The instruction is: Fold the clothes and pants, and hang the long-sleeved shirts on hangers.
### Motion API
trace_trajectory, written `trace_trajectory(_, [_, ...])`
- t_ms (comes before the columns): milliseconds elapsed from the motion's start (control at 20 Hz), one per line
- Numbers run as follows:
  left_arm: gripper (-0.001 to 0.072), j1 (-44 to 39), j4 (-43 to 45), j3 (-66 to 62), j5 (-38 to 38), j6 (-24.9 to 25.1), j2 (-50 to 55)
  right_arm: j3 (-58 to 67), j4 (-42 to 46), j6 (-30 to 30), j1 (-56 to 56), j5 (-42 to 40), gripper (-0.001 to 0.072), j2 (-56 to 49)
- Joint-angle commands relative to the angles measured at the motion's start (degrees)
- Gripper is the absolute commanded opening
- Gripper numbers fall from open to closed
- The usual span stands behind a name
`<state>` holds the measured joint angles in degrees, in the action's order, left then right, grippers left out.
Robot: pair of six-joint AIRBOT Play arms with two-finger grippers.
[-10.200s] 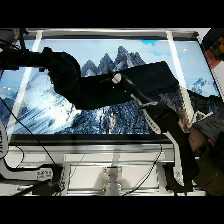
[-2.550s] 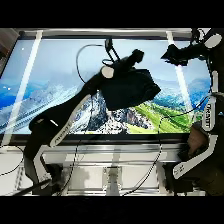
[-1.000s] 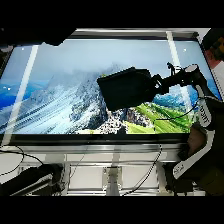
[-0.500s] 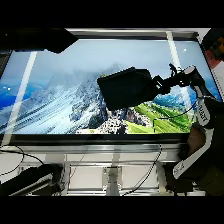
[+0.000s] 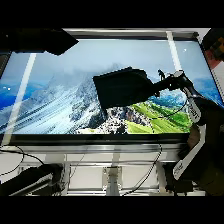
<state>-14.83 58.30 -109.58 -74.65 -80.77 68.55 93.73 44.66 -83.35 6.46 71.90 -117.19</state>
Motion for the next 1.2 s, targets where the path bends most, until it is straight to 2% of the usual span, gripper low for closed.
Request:
trace_trajectory(0, [0.0036,0.0,0.0,0.0,0.0,0.0,0.0,4.7,-1.5,0.1,1.1,3.7,0.0012,0.1])
trace_trajectory(100, [0.0036,0.0,0.0,0.0,0.0,0.0,0.1,10.4,-1.3,-0.1,3.0,6.6,0.0010,2.3])
trace_trajectory(250, [0.0036,0.0,0.0,0.0,0.0,0.0,0.1,18.6,2.5,-5.5,7.4,7.8,0.0009,6.3])
trace_trajectory(400, [0.0036,0.0,0.0,0.0,0.0,0.0,0.1,25.8,6.0,-9.2,14.1,13.8,0.0008,6.7])
trace_trajectory(550, [0.0036,0.0,0.0,0.0,0.0,0.0,0.1,26.1,9.2,-12.4,22.6,19.5,0.0008,6.9])
trace_trajectory(700, [0.0036,0.0,0.0,0.0,0.0,0.0,0.1,26.1,16.3,-15.2,31.1,22.8,0.0008,8.6])
trace_trajectory(950, [0.0036,0.0,0.0,0.0,0.0,0.0,0.1,26.0,28.0,-15.1,43.5,27.5,0.0009,12.6])
trace_trajectory(1150, [0.0036,0.0,0.1,0.0,0.9,0.0,0.6,25.9,31.8,-14.6,47.5,31.6,0.0010,13.2])
